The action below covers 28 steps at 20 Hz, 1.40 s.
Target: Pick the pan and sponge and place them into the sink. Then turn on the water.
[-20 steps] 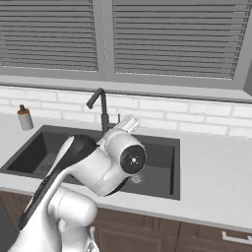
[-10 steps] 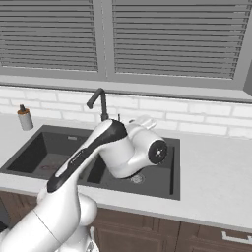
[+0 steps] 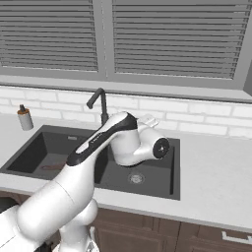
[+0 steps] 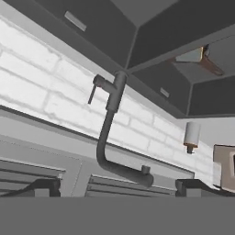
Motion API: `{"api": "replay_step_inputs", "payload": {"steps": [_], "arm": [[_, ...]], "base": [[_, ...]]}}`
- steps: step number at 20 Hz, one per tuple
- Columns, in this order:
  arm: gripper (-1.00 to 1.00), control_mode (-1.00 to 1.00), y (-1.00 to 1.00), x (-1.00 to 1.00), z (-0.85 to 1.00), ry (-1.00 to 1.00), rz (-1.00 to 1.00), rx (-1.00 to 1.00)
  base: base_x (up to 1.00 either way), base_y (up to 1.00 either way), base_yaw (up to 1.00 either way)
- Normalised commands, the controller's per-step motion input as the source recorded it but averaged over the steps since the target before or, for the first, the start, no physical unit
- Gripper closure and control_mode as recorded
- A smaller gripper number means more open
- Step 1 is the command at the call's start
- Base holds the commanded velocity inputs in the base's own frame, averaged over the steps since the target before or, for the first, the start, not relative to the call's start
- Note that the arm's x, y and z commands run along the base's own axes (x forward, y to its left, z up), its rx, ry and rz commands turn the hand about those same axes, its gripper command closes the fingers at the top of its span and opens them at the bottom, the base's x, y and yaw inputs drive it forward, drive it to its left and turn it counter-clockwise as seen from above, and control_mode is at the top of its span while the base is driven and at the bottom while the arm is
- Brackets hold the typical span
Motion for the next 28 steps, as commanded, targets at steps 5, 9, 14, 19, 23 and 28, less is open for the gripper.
{"api": "replay_step_inputs", "payload": {"steps": [5,9,14,19,23,28], "arm": [[-1.00,-1.00,0.00,0.45,-0.33,-0.07,0.00,0.00],[-1.00,-1.00,0.00,0.40,-0.39,-0.09,0.00,0.00],[-1.00,-1.00,0.00,0.37,-0.41,-0.10,-0.01,0.00],[-1.00,-1.00,0.00,0.33,-0.42,-0.09,0.00,0.00],[-1.00,-1.00,0.00,0.28,-0.43,-0.08,0.00,0.00],[-1.00,-1.00,0.06,0.20,-0.40,-0.11,0.00,0.00]], "base": [[0.00,0.00,0.00],[0.00,0.00,0.00],[0.00,0.00,0.00],[0.00,0.00,0.00],[0.00,0.00,0.00],[0.00,0.00,0.00]]}}
